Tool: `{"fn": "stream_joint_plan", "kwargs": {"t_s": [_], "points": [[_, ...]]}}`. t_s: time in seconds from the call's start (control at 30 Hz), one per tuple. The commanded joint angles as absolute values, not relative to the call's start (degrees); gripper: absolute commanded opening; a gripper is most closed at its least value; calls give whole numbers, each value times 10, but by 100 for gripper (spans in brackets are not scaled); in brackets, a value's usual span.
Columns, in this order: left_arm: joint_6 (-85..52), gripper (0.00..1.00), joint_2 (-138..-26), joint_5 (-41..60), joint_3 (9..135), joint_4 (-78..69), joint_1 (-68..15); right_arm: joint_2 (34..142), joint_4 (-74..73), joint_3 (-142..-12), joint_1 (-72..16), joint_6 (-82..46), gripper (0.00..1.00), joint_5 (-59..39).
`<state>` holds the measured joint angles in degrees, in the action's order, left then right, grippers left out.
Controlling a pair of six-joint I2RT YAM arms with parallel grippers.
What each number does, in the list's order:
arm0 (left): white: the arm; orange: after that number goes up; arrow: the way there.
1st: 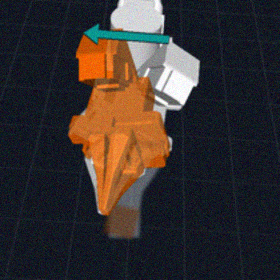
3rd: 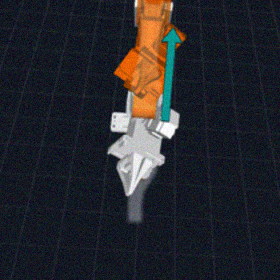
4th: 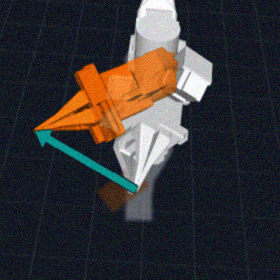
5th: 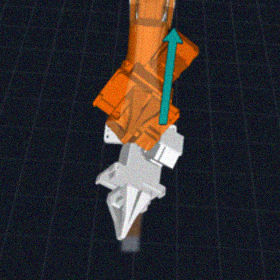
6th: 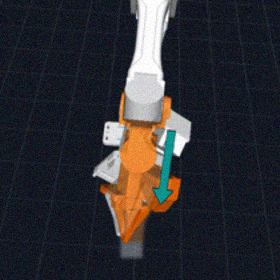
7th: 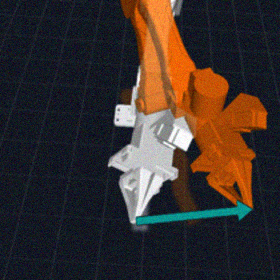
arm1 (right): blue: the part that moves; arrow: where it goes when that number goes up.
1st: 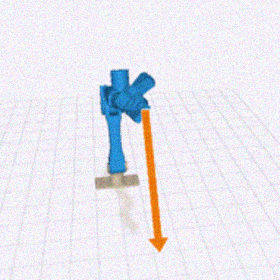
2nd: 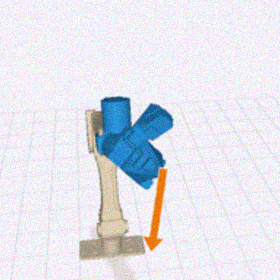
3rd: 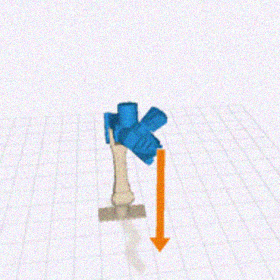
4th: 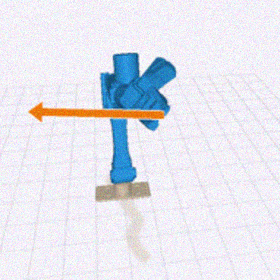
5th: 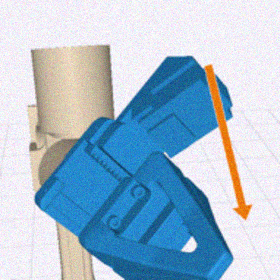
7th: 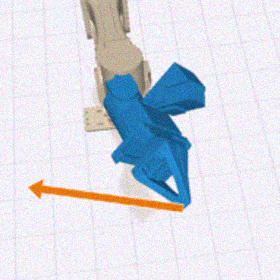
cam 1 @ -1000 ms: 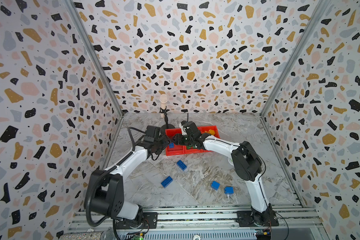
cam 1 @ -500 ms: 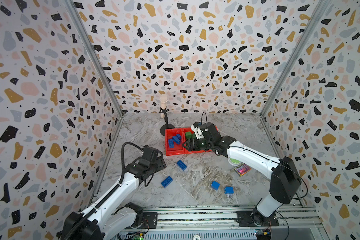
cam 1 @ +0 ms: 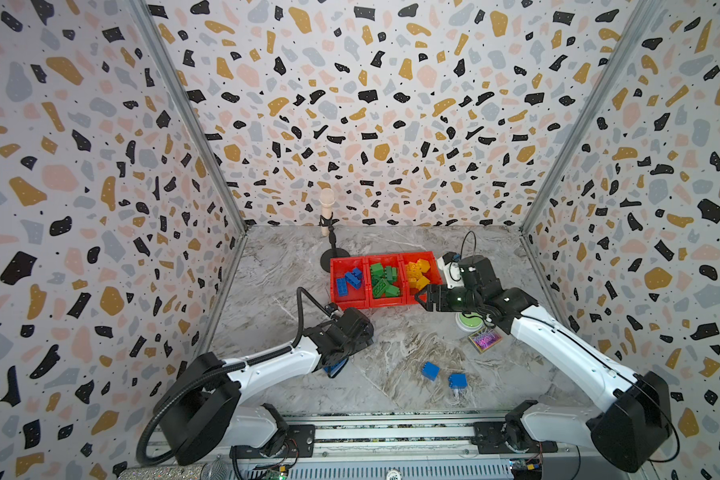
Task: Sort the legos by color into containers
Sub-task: 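Grasp a table blue 2x4 brick with left gripper while right arm withdraws, then carry the blue brick into the bin nearest the left arm and release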
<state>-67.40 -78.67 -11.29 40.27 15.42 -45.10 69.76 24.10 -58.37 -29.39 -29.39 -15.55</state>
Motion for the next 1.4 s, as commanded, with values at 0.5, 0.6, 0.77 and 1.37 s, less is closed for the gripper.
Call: {"fn": "stream_joint_plan", "kwargs": {"t_s": [0.5,0.6,0.77,1.37], "points": [[-680,81,-1025,-157,601,241,-451,582,328,-568,-239,-261,94,-190],[-672,72,-1034,-157,599,253,-449,579,340,-575,-233,-255,95,-179],[-650,46,-1036,-152,591,272,-434,575,334,-574,-220,-255,95,-183],[-456,22,-1035,-218,869,447,-326,602,306,-593,-212,-269,95,-211]]}}
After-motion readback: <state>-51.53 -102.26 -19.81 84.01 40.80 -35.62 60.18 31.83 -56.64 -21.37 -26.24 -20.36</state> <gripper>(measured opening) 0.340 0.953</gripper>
